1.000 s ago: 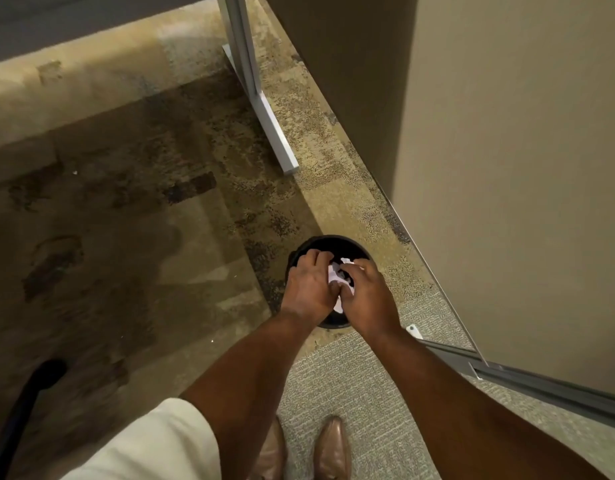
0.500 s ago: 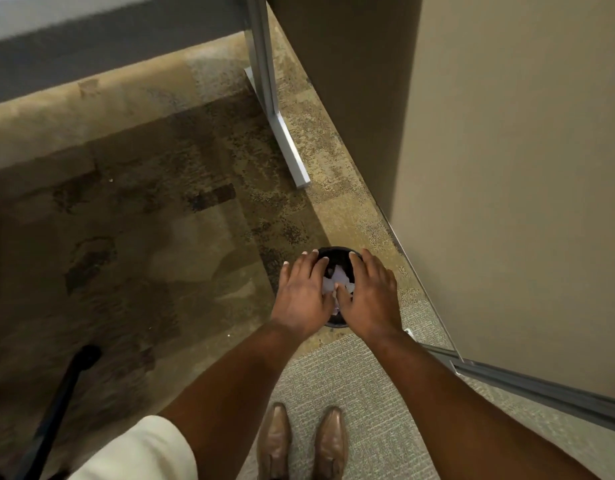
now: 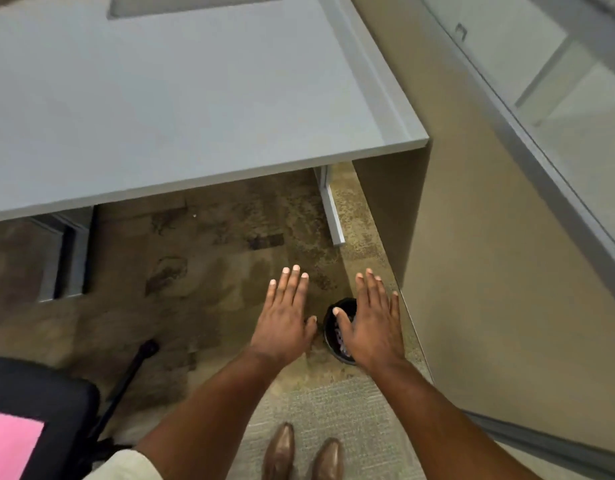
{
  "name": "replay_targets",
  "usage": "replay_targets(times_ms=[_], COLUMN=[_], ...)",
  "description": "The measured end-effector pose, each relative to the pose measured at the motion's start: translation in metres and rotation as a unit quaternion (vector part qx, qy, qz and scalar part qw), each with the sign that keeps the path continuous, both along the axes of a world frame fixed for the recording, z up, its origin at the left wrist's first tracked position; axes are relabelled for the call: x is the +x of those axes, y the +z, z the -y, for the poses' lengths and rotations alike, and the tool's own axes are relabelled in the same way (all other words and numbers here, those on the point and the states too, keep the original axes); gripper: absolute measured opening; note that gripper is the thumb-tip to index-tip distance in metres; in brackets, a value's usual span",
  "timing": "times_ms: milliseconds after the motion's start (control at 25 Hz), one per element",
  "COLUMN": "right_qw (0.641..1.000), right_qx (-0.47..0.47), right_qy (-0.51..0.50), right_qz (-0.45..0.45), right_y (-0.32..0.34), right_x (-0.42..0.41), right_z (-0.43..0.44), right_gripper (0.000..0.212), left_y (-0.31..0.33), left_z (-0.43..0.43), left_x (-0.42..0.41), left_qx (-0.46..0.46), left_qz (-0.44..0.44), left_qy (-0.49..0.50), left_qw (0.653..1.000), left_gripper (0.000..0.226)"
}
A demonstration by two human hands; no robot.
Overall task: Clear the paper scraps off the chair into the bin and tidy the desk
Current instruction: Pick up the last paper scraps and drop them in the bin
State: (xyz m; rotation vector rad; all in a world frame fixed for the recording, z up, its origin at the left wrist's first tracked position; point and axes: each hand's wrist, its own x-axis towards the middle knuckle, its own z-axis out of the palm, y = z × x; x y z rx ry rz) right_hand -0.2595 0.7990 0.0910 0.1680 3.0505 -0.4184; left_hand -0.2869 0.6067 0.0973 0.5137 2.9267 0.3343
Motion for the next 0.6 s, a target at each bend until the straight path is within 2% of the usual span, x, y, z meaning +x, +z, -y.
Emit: replay_targets(times_ms=[360,600], right_qw=[0.993,0.981], right_qx=[-0.002,0.001], right_qy=[0.112,0.185], right_qz=[-0.043,-0.063], right_y=[0.126,0.162], right_x=[-0.016,-0.025], right_z=[0.069,0.144], right_gripper=[0.079,0.081], left_y=[0.117,0.157], left_z=[0.087,0.167], left_x=[0.03,0.05], left_qx=[-0.03,-0.031], left_qz=[-0.054,-0.058], left_qy=[0.13,0.212], left_qw=[0.99,0.975], left_gripper=[0.078,0.08])
